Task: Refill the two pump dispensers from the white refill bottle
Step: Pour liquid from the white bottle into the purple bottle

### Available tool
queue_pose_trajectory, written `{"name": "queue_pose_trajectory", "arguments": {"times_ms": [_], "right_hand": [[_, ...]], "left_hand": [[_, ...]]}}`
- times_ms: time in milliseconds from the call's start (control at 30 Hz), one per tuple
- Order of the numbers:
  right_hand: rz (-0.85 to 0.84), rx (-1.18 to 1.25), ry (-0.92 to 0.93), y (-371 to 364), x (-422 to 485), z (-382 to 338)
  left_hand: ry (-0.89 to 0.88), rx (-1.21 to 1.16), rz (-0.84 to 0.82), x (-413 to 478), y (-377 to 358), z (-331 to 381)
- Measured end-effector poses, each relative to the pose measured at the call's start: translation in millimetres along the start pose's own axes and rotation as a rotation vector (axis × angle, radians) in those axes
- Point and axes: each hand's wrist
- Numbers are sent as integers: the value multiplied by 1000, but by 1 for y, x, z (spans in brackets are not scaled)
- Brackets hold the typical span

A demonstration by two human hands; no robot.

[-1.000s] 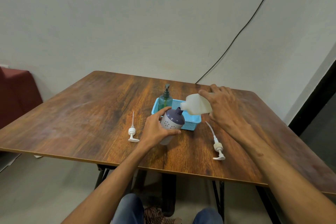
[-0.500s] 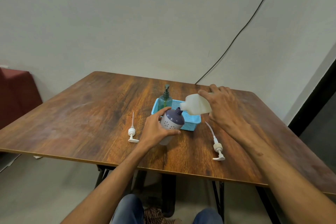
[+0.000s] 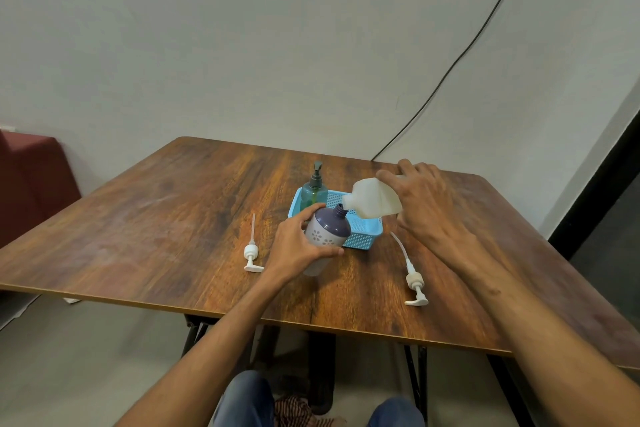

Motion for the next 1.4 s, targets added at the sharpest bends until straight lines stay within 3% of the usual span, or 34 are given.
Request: {"name": "queue_pose_trajectory", "arguments": {"times_ms": [1400], "right_hand": [[3,-11,12,5,-2,0]], "left_hand": [[5,18,7,-1,-2,3]]}}
Point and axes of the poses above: each hand's wrist, its own x-axis towards the middle knuckle, its own y-axis out of the back of the hand, z = x × y, and after that the axes turned 8 degrees about y, right-handed
